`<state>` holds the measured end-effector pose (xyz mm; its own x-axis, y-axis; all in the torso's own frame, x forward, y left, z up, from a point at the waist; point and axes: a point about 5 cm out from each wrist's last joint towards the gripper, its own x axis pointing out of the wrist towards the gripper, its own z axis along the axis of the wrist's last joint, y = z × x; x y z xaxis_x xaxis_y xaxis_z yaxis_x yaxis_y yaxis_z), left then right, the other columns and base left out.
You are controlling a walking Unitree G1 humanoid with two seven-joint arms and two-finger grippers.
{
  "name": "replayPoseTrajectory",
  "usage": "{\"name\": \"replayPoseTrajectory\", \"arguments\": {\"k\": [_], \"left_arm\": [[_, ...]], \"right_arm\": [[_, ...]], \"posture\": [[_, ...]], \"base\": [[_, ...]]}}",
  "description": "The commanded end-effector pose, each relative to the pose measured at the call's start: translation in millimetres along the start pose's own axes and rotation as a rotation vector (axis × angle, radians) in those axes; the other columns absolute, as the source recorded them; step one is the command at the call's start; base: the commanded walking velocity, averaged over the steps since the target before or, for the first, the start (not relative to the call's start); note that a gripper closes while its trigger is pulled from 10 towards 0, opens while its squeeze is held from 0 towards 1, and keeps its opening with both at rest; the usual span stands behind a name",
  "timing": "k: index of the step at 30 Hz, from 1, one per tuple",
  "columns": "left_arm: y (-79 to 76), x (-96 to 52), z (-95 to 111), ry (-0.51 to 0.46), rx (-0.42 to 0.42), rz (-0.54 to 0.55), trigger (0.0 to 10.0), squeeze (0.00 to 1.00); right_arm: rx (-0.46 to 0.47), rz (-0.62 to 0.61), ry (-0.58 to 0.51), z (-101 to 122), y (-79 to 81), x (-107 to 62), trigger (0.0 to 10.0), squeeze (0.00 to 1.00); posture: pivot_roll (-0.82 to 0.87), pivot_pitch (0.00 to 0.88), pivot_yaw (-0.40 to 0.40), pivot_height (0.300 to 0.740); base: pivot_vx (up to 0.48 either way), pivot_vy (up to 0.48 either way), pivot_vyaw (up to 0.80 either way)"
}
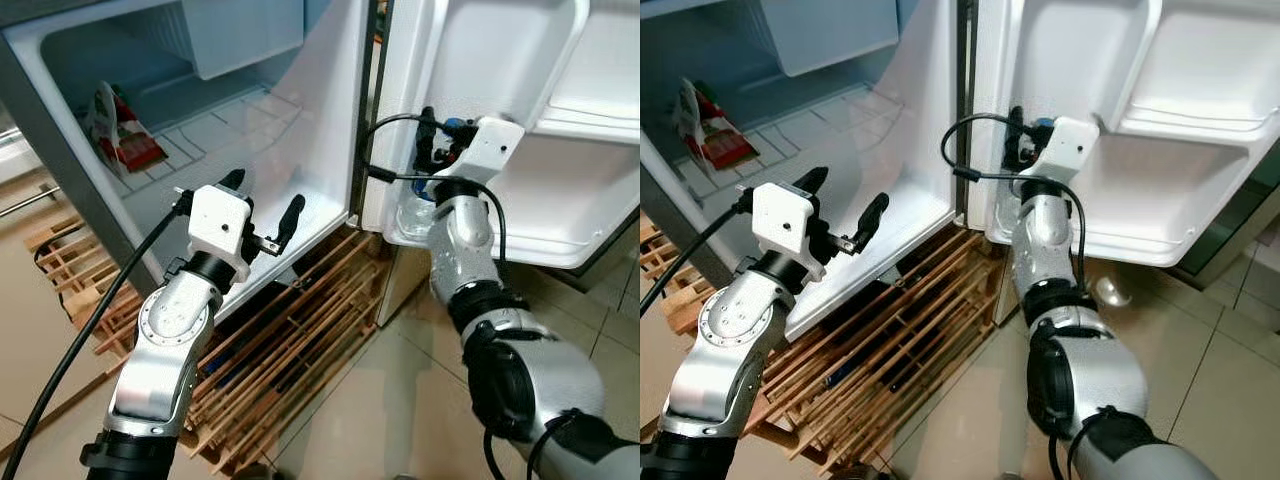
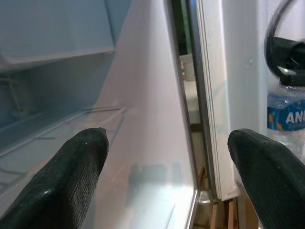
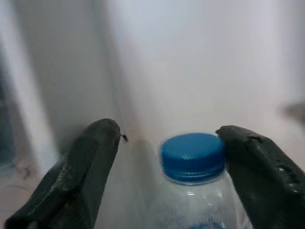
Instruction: Restocking fridge
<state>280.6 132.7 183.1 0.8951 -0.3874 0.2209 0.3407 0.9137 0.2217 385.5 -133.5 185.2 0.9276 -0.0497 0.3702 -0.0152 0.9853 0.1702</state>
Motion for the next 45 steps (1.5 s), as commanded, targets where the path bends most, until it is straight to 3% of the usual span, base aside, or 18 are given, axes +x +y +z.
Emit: {"name": "replayPoseTrajectory", "arguments": {"k": [1, 3, 8, 12, 19, 22, 24, 25, 26, 28, 29, 30, 31, 36, 37, 38, 39, 45], "left_arm": [[0.5, 1.7, -1, 0.002, 0.002, -0.002, 10.0, 0.0], [-2.2, 5.1, -3, -0.004, -0.005, -0.005, 10.0, 0.0], [-4.0, 9.0, -4, -0.014, -0.012, -0.005, 10.0, 0.0], [-6.5, 13.0, -6, -0.023, -0.02, -0.008, 10.0, 0.0], [-13.4, 17.8, -12, -0.005, -0.042, -0.044, 10.0, 0.0], [-17.0, 18.8, -27, 0.086, -0.081, -0.041, 10.0, 0.0], [-9.2, 11.1, -40, 0.147, -0.145, 0.023, 10.0, 0.0], [-9.2, 11.1, -40, 0.147, -0.145, 0.023, 10.0, 0.0], [0.6, -3.0, -51, 0.187, -0.205, 0.108, 10.0, 0.0], [5.4, -10.0, -54, 0.197, -0.228, 0.146, 10.0, 0.0], [22.4, -36.3, -65, 0.249, -0.213, 0.246, 10.0, 0.0], [25.7, -43.4, -68, 0.266, -0.206, 0.27, 10.0, 0.0], [31.8, -50.6, -70, 0.274, -0.197, 0.303, 10.0, 0.0], [35.5, -56.3, -72, 0.282, -0.188, 0.352, 10.0, 0.0], [31.9, -55.4, -76, 0.29, -0.23, 0.403, 10.0, 0.0], [31.9, -55.4, -76, 0.29, -0.23, 0.403, 10.0, 0.0], [30.0, -58.9, -79, 0.31, -0.263, 0.44, 10.0, 0.0], [20.1, -69.1, -84, 0.345, -0.236, 0.397, 10.0, 0.0]], "right_arm": [[-0.029, 0.04, -0.045, 7, 8.1, 1.7, 10.0, 1.0], [-0.082, 0.041, -0.081, 9, 5.1, -3.0, 10.0, 1.0], [-0.106, 0.023, -0.093, 9, 0.6, -9.0, 10.0, 1.0], [-0.156, 0.031, -0.112, 7, 2.1, -30.0, 10.0, 1.0], [-0.21, -0.001, -0.115, 7, -5.3, -50.4, 10.0, 1.0], [-0.268, 0.038, -0.094, 3, -5.0, -80.8, 10.0, 1.0], [-0.289, 0.058, -0.015, -10, -9.9, -110.7, 10.0, 1.0], [-0.289, 0.058, -0.015, -10, -9.9, -110.7, 10.0, 1.0], [-0.247, 0.054, 0.047, -15, -17.2, -132.5, 10.0, 1.0], [-0.214, 0.053, 0.062, -15, -19.4, -138.7, 10.0, 1.0], [-0.214, 0.075, 0.134, -21, -28.6, -158.3, 10.0, 1.0], [-0.226, 0.076, 0.167, -24, -33.6, -164.6, 10.0, 1.0], [-0.255, 0.091, 0.207, -29, -39.4, -172.0, 10.0, 0.0], [-0.32, 0.099, 0.324, -43, -56.8, -190.4, 10.0, 0.0], [-0.324, 0.041, 0.39, -50, -72.3, -196.6, 10.0, 0.0], [-0.324, 0.041, 0.39, -50, -72.3, -196.6, 10.0, 0.0], [-0.3, -0.036, 0.422, -50, -84.4, -197.4, 10.0, 0.0], [-0.307, -0.036, 0.422, -47, -86.9, -190.9, 10.0, 0.0]], "posture": [[0.04, 0.0, 0.037, 0.74], [0.02, 0.0, 0.028, 0.74], [0.01, 0.0, 0.02, 0.74], [-0.02, 0.0, 0.014, 0.74], [-0.04, 0.0, 0.018, 0.74], [-0.05, 0.0, 0.027, 0.74], [-0.07, 0.0, 0.038, 0.74], [-0.07, 0.0, 0.038, 0.74], [-0.08, 0.0, 0.035, 0.74], [-0.08, 0.0, 0.035, 0.74], [-0.06, 0.0, 0.017, 0.74], [-0.06, 0.0, 0.011, 0.74], [-0.06, 0.0, 0.001, 0.74], [-0.06, 0.0, -0.012, 0.74], [-0.07, 0.0, -0.003, 0.74], [-0.07, 0.0, -0.003, 0.74], [-0.08, 0.0, -0.003, 0.74], [-0.08, 0.0, -0.025, 0.74]], "base": [[0.0, 0.0, 0.0], [0.0, 0.0, 0.0], [0.0, 0.0, 0.0], [0.0, 0.0, 0.0], [0.0, 0.0, 0.0], [0.0, 0.0, 0.0], [0.0, 0.0, 0.0], [0.0, 0.0, 0.0], [0.0, 0.0, 0.0], [0.0, 0.0, 0.0], [0.0, 0.0, 0.0], [0.0, 0.0, 0.0], [0.0, 0.0, 0.0], [0.0, -0.384, 0.0], [0.0, -0.48, 0.0], [0.0, -0.48, 0.0], [0.0, -0.48, 0.0], [0.0, -0.48, 0.0]]}}
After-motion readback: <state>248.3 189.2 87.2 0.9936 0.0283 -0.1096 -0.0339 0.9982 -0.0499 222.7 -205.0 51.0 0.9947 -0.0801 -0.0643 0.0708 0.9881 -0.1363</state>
